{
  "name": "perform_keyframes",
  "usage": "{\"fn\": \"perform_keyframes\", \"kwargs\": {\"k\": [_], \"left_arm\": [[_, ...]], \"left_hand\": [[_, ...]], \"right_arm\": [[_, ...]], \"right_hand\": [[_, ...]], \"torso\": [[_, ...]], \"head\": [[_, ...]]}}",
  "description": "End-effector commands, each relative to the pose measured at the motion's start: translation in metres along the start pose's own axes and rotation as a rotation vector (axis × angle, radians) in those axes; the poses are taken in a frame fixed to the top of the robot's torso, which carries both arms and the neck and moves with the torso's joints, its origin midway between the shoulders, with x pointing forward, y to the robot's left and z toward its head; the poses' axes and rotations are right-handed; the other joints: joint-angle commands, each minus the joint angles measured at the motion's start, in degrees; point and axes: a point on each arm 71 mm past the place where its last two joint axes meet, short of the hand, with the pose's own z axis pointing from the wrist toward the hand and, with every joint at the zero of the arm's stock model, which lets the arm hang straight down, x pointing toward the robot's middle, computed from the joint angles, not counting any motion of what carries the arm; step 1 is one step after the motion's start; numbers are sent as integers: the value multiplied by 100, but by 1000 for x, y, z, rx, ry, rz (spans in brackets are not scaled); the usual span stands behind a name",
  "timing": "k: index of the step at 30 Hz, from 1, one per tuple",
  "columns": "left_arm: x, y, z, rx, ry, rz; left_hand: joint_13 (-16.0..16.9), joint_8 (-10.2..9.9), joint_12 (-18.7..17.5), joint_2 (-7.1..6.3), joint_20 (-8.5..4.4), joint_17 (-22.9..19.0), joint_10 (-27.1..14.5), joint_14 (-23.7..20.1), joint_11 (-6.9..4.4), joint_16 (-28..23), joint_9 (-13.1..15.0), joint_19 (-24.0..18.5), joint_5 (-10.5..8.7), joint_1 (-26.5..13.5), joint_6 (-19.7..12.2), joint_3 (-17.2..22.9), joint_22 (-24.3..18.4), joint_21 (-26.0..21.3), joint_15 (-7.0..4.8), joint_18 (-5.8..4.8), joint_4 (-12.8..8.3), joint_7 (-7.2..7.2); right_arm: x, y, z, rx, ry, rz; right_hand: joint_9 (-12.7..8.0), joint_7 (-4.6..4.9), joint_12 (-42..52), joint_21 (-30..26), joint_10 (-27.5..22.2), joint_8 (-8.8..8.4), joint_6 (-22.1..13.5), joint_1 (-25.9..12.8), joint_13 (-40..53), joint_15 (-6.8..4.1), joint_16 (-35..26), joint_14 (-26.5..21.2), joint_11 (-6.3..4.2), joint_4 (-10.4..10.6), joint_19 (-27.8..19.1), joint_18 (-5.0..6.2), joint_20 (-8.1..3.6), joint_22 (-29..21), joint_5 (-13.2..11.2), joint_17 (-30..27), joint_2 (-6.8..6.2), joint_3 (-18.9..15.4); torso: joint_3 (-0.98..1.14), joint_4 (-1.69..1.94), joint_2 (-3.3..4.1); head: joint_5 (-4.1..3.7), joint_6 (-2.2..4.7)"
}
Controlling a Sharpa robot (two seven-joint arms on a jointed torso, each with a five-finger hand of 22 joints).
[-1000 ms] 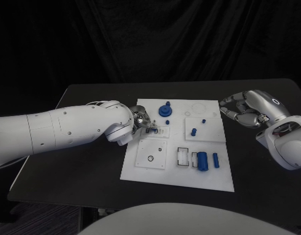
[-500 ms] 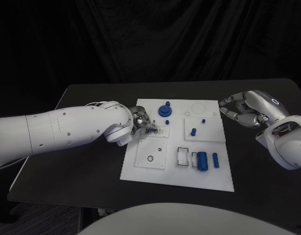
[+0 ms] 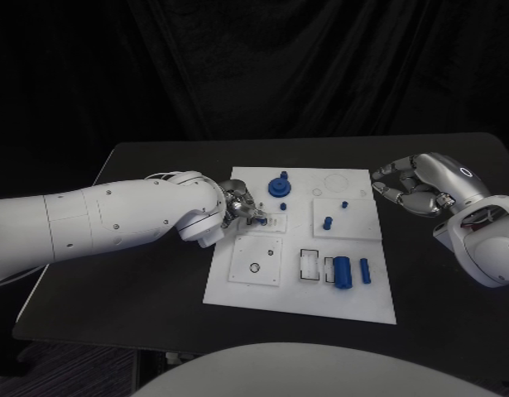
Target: Assemble the parts on the task board
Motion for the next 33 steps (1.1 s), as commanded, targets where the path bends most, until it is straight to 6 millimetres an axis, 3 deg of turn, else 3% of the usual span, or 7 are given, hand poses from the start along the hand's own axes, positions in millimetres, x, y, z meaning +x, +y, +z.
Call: {"fn": "perform_keyframes", "kwargs": {"k": [1,33], "left_arm": [[3,-1,0,15,13,3],[7,-2,2,8,36,13]], "left_hand": [[1507,28,-2,45,-27,1509,615,596,-40,15,278,-12,36,-12,49,183,-11,-37,-54,-5,-144,-77],[1507,20,-2,44,-27,1509,615,596,-40,15,276,-23,32,-18,52,178,-23,-48,-54,-2,-134,-78]], "right_arm": [[1,-1,0,20,9,-2],[2,-3,-1,30,22,-5]], "right_hand": [[-8,7,-34,-30,493,-39,37,63,1326,24,15,598,40,-21,-44,60,11,890,20,1510,-16,-2],[-15,15,-45,-72,483,-54,17,69,1312,27,5,592,46,-27,-61,68,12,877,31,1497,-14,9]], "torso": [[-2,-1,3],[0,1,-4]], "head": [[3,1],[-9,1]]}}
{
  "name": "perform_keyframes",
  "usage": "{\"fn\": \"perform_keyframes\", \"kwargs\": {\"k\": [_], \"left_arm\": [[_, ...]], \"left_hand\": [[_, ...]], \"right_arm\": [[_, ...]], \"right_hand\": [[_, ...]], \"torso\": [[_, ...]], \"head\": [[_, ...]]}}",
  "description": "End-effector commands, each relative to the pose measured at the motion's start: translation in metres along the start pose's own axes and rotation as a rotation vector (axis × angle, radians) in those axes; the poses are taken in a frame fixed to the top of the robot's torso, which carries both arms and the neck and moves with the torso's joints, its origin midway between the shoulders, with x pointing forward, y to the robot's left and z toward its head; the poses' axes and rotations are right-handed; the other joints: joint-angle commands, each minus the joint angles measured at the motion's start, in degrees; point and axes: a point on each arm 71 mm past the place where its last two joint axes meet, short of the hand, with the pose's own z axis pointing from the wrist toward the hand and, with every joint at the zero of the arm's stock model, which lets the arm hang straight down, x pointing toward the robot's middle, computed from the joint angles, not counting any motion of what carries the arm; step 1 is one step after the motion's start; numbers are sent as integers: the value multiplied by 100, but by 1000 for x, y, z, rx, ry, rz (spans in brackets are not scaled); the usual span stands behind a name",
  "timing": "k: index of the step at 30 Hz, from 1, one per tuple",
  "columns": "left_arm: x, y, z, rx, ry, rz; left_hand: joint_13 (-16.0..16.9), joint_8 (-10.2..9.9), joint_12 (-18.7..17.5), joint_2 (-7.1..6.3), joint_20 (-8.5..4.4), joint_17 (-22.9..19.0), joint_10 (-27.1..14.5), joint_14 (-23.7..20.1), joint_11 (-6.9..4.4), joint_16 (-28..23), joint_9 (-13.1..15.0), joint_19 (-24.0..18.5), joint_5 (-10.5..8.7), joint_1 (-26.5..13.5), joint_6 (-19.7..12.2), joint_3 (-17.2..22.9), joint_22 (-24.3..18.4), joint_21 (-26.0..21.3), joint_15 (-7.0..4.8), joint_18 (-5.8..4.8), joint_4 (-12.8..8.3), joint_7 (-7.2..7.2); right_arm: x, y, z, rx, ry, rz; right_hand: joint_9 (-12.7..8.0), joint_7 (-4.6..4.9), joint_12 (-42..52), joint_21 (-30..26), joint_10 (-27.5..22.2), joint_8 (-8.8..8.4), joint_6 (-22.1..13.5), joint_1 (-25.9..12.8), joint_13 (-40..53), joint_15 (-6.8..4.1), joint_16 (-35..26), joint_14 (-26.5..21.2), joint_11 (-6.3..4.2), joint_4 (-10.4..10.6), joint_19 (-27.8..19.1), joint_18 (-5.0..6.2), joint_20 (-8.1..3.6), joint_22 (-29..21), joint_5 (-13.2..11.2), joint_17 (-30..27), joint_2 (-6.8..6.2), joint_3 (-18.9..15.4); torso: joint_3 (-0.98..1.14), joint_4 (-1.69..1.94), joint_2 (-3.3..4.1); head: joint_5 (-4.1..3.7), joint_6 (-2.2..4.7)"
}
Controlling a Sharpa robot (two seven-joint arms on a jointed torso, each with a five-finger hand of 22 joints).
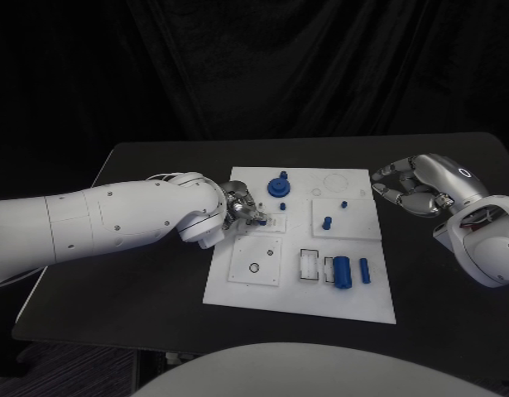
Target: Assemble the parts on the task board
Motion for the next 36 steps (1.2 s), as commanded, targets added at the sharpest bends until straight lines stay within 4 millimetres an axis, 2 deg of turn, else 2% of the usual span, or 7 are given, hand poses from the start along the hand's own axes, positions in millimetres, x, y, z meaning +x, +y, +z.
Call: {"fn": "perform_keyframes", "kwargs": {"k": [1,19,21,26,28,33,36], "left_arm": [[4,-1,1,6,22,8],[3,4,1,-23,36,15],[4,4,1,-23,40,17],[6,3,1,-23,57,25],[6,3,1,-26,65,29],[6,5,2,-41,80,38],[6,7,2,-49,87,42]], "left_hand": [[1507,9,-2,42,-27,1509,615,596,-40,15,74,-22,15,-20,50,178,-6,-23,-54,-2,-134,-81],[1507,-6,-2,36,-27,1509,615,596,-43,15,71,-36,6,-12,50,177,-20,-38,-55,2,-136,-84],[1502,-51,-9,4,-25,1509,608,596,-39,15,54,-54,-139,-86,60,99,-37,-65,-52,7,-60,-81],[1497,-318,-16,-145,7,1509,602,596,9,15,-86,-74,-594,-549,113,-427,-48,-122,-13,12,415,-27],[1494,-380,-19,-179,14,1509,598,596,25,15,-118,-80,-659,-637,118,-542,-53,-135,-1,15,500,-5],[1470,-643,-50,-272,66,1509,567,596,92,15,-242,-125,-1084,-1056,73,-984,-94,-195,58,28,863,69],[1456,-775,-68,-293,95,1509,548,596,119,15,-287,-151,-1225,-1238,89,-1250,-111,-234,84,39,1041,92]], "right_arm": [[1,-1,-1,18,8,-2],[2,-1,0,24,17,-3],[2,-1,0,24,19,-3],[3,-1,0,24,24,-4],[3,-1,0,24,26,-4],[4,-1,0,25,30,-4],[4,-1,0,26,32,-5]], "right_hand": [[-5,15,-22,-19,469,-27,17,47,1314,27,5,592,32,-27,-41,69,-8,877,31,1496,9,9],[-6,17,-28,-34,464,-30,15,46,1306,28,-2,588,34,-28,-48,72,-8,872,33,1487,10,11],[-7,20,-27,-35,465,-31,18,39,1307,31,1,589,37,-23,-46,71,-6,872,32,1491,13,14],[-8,22,-28,-47,464,-31,19,32,1307,32,-2,588,39,-18,-51,73,-5,869,30,1487,13,13],[-8,21,-29,-44,463,-31,19,32,1304,32,-2,588,39,-18,-50,73,-5,870,30,1488,13,13],[-8,21,-29,-49,463,-32,20,33,1305,33,-4,587,39,-19,-52,74,-5,868,30,1485,10,13],[-8,21,-29,-49,463,-32,20,33,1305,33,-4,587,39,-19,-52,74,-5,868,30,1485,10,13]], "torso": [[0,0,-5],[2,-2,1],[1,-2,0],[1,-2,-1],[2,0,-1],[0,3,-3],[-1,0,-2]], "head": [[4,1],[16,1],[17,1],[21,1],[19,1],[10,1],[12,1]]}}
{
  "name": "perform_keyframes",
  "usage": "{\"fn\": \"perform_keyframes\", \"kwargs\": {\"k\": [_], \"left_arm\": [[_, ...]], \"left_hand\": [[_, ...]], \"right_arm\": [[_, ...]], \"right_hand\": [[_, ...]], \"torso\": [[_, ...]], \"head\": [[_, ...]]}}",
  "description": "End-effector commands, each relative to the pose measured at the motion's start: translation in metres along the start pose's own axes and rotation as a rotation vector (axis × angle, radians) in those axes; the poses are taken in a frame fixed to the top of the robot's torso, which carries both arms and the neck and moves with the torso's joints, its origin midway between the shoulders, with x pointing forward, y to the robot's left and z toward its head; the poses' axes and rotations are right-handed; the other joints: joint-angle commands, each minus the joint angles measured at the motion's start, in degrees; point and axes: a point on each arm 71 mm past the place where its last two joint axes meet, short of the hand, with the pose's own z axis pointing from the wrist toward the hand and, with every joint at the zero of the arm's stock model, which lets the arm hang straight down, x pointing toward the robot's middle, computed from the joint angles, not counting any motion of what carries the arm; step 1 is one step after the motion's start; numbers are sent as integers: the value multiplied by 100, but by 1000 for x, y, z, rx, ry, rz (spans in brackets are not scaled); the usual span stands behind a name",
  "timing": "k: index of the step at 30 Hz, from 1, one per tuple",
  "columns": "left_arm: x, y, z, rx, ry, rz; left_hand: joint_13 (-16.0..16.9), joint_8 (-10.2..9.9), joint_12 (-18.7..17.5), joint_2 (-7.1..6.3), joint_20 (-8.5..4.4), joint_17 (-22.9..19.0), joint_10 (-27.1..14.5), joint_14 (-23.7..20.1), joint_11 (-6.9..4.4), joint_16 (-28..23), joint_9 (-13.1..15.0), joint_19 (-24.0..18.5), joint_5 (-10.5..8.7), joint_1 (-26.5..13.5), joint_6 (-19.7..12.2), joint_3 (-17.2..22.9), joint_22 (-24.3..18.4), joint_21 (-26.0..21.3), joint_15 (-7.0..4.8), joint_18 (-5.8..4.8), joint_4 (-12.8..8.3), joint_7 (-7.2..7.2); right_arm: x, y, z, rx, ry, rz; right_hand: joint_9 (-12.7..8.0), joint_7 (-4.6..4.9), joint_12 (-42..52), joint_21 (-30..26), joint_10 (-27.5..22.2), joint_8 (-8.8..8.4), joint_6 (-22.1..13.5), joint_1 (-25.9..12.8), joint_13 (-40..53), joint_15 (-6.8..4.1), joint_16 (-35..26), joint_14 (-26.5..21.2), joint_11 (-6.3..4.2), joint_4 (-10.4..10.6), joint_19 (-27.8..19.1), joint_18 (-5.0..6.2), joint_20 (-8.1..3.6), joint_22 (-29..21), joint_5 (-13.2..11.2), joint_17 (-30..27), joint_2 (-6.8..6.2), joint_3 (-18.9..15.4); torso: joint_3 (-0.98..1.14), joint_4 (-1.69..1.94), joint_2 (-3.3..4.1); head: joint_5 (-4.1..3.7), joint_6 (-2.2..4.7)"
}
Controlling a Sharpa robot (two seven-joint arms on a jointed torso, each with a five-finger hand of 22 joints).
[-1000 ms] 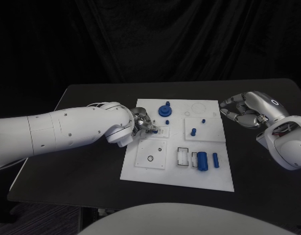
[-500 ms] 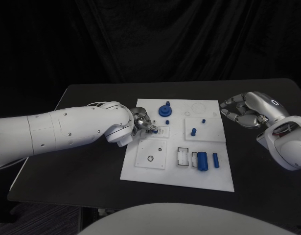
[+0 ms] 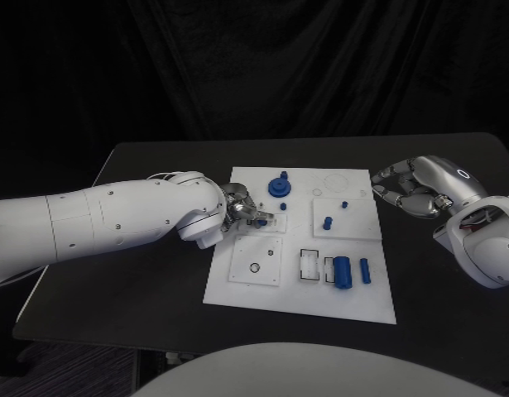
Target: Assemble the parts on the task board
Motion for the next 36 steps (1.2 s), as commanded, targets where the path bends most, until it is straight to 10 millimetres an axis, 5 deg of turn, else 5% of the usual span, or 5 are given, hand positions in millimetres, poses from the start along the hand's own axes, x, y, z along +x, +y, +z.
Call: {"fn": "perform_keyframes", "kwargs": {"k": [1,13,17,23,36], "left_arm": [[6,5,2,-31,50,22],[5,6,3,-29,56,25],[4,2,2,41,33,11],[3,-4,3,107,22,5],[3,1,5,71,13,0]], "left_hand": [[1455,-158,-24,-19,15,1509,540,596,53,15,-186,-31,-69,-126,11,-174,-12,-31,48,42,116,51],[1406,-360,-90,183,59,1509,469,596,91,15,-195,-56,-60,-549,77,-714,-2,-90,85,52,233,81],[1415,-269,-78,382,53,1509,481,596,69,15,-79,-24,-27,-598,188,-779,46,-73,72,46,233,48],[1485,58,13,672,17,1509,575,596,25,15,368,103,831,-181,38,-839,272,42,35,0,225,1],[1485,466,13,998,-9,1509,575,596,-17,15,919,111,864,-222,-54,-1067,358,45,5,-3,234,-55]], "right_arm": [[1,-1,-1,18,12,-3],[2,-1,-1,21,19,-3],[2,-1,-1,22,20,-3],[2,-1,-1,23,21,-4],[3,-1,-1,21,21,7]], "right_hand": [[-9,21,-30,-22,465,-32,19,33,1306,33,-4,586,41,-20,-52,74,-5,868,30,1485,10,13],[-9,19,-32,-35,463,-31,23,36,1303,34,-3,587,41,-24,-58,76,-4,864,32,1486,7,15],[-9,19,-32,-34,463,-31,25,36,1302,34,-3,587,41,-23,-57,76,-4,864,35,1486,10,17],[-10,20,-35,-37,461,-31,25,35,1299,34,-6,585,41,-22,-58,76,-3,864,37,1483,13,19],[-12,19,-28,-39,467,-33,28,36,1308,35,-3,587,41,-20,-56,76,-2,864,61,1486,36,37]], "torso": [[-2,1,-1],[3,-5,-3],[0,-2,0],[-1,4,4],[-2,1,-1]], "head": [[0,1],[12,1],[11,1],[17,1],[2,1]]}}
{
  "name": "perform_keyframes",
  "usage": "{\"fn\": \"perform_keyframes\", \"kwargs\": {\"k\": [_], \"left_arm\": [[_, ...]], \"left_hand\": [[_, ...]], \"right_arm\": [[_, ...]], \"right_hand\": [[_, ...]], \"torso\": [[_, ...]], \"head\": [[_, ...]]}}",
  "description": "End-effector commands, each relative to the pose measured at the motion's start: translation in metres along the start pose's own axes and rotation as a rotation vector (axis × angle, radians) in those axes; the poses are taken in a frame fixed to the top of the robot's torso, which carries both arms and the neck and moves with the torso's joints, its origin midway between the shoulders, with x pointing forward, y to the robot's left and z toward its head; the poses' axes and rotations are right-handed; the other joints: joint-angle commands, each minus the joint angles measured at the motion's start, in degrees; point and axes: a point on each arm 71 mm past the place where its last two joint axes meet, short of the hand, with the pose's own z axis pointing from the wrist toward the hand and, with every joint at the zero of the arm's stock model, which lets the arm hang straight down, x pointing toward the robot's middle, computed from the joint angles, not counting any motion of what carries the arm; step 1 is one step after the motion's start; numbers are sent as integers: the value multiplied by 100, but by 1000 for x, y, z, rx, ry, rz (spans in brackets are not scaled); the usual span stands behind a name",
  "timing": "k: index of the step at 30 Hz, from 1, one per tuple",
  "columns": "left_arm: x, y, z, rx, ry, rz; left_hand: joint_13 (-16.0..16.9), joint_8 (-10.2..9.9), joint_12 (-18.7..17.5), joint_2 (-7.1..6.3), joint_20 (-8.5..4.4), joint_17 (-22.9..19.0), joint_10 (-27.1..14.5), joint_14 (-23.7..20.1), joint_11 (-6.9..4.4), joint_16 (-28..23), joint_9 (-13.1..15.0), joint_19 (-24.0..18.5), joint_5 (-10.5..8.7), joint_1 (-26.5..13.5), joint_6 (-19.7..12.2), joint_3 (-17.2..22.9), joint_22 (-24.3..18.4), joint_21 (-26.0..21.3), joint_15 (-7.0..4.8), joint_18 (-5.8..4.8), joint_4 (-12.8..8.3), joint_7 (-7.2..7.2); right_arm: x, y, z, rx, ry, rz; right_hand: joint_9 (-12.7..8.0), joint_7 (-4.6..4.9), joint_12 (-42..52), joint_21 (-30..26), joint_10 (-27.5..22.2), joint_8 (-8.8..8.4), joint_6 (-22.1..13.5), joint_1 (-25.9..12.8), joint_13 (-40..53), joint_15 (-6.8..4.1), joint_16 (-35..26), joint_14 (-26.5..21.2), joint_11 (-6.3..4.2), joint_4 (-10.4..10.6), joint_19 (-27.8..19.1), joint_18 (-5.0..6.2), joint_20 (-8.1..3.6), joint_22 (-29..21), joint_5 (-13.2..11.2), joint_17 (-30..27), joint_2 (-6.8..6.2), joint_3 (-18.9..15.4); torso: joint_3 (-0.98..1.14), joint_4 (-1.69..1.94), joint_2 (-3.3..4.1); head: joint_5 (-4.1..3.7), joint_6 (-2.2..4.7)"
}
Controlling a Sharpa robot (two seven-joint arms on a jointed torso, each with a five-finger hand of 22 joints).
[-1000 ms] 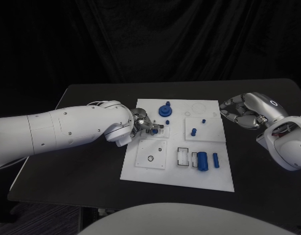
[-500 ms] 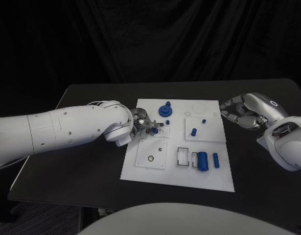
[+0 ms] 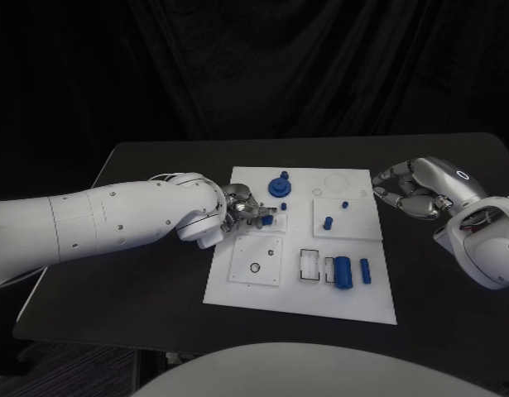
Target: Assemble the parts on the task board
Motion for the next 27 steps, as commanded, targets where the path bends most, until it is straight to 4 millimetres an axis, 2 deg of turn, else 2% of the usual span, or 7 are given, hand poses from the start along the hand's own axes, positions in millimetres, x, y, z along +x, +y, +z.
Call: {"fn": "perform_keyframes", "kwargs": {"k": [1,4,5,9,15,20,27], "left_arm": [[2,0,1,5,-2,-6],[3,1,1,-2,-3,-8],[3,1,2,-6,-4,-9],[3,3,2,-14,-7,-12],[4,5,2,-19,-4,-13],[5,5,2,-12,4,-10],[3,2,0,43,-33,-27]], "left_hand": [[1485,47,32,56,-17,1509,569,595,-54,15,60,34,3,30,-39,-49,96,22,-36,-2,2,-21],[1488,91,37,70,-22,1509,574,595,-60,15,122,36,24,62,-51,-62,104,21,-41,-3,1,-28],[1489,205,37,86,-33,1509,575,595,-76,15,272,39,76,150,-73,-73,117,18,-54,-2,-4,-49],[1481,304,28,93,-50,1509,564,595,-92,15,467,23,168,355,-179,-47,114,-11,-70,4,-20,-62],[1470,365,13,-45,-73,1509,548,595,-121,15,683,13,392,992,-313,182,126,-50,-96,10,-276,-93],[1451,329,-13,-112,-78,1509,520,595,-117,15,703,-21,364,1108,-363,240,101,-89,-96,20,-330,-82],[1425,216,-48,-144,-62,1509,481,595,-83,15,666,-69,287,1102,-406,254,71,-141,-70,30,-253,-40]], "right_arm": [[1,-1,-1,14,6,6],[1,-1,-1,14,8,7],[1,-1,-1,15,9,7],[2,-1,-1,16,11,7],[2,-1,-1,18,15,6],[3,-1,0,18,18,6],[3,-1,-1,20,19,6]], "right_hand": [[-8,19,-28,-19,467,-33,28,36,1304,35,-3,587,41,-3,-35,77,18,864,36,1486,37,20],[-8,19,-28,-19,467,-33,28,36,1304,35,-3,587,41,-3,-35,77,18,864,36,1486,37,20],[-8,19,-28,-19,467,-33,28,36,1304,35,-3,587,41,-3,-35,77,18,864,36,1486,37,20],[-9,19,-35,-36,462,-34,29,38,1296,34,-7,585,41,-4,-43,80,18,858,45,1481,41,25],[-9,19,-35,-36,462,-34,29,38,1296,34,-7,585,41,-4,-43,80,18,858,45,1481,41,25],[-9,19,-35,-36,462,-34,29,38,1296,34,-7,585,41,-4,-43,80,18,858,45,1481,41,25],[-9,19,-35,-36,462,-34,29,38,1296,34,-7,585,41,-4,-43,80,18,858,45,1481,41,25]], "torso": [[-2,0,-4],[-1,-3,-4],[-1,-3,-3],[1,-2,-1],[-2,4,3],[-5,3,2],[-1,0,-2]], "head": [[-5,1],[3,1],[6,1],[5,1],[11,1],[17,1],[12,1]]}}
